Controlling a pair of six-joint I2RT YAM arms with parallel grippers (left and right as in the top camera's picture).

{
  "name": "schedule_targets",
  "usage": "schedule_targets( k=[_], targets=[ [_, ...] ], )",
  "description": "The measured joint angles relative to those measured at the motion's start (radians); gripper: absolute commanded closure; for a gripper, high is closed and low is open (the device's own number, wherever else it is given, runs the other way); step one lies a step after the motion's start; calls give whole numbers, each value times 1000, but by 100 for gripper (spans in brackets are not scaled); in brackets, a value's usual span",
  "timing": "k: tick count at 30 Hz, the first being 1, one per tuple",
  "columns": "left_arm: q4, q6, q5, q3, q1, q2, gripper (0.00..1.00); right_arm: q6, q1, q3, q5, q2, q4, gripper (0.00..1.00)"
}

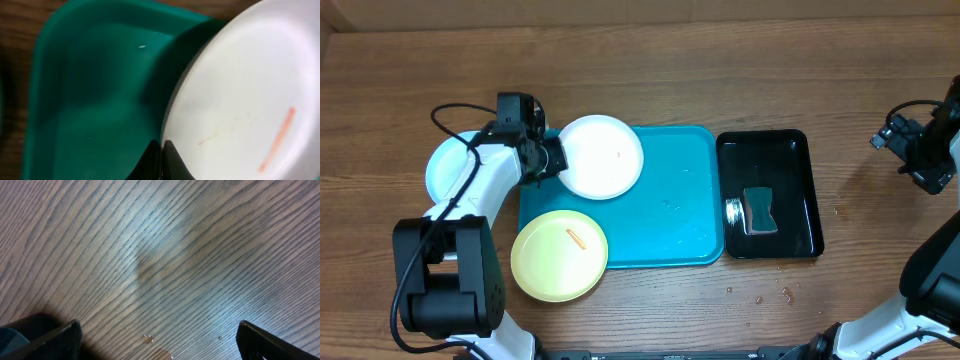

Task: Clean dirty plates on tray and stack at the side
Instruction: 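Slide the white plate right across the teal tray with the left gripper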

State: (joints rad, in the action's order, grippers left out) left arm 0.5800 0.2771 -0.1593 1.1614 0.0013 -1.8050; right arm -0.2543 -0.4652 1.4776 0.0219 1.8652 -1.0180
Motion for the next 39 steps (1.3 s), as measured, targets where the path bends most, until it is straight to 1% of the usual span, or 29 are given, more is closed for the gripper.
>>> schedule_targets(
  k=[3,6,11,12,13,15,17,19,23,26,29,31,37,39],
  targets=[
    [37,30,-93,17,-7,0,96,0,0,0,0,0,1,0],
    [104,55,-138,18,-40,0,95,0,0,0,0,0,0,0],
    [168,77,-136,18,-127,0,95,0,0,0,0,0,1,0],
    [174,83,-131,18,-143,0,91,0,0,0,0,0,0,0],
    [176,86,-124,18,-161,0,82,0,0,0,0,0,1,0],
    [177,86,-114,18,-192,0,57,0,0,0,0,0,0,0],
    [177,95,-110,18,-215,0,52,0,0,0,0,0,1,0],
    [190,97,-109,19,-231,0,51,0,0,0,0,0,0,0],
    [270,98,-105,51,-233,0,49,0,0,0,0,0,0,0],
    [280,98,-100,95,-233,0,49,0,0,0,0,0,2,0],
    [259,98,-78,114,-233,0,49,0,0,0,0,0,1,0],
    [245,93,-44,114,-235,0,51,0,0,0,0,0,0,0],
    [124,20,56,108,-268,0,57,0,0,0,0,0,0,0],
    [93,-2,72,107,-288,-4,58,0,0,0,0,0,1,0]
  ],
)
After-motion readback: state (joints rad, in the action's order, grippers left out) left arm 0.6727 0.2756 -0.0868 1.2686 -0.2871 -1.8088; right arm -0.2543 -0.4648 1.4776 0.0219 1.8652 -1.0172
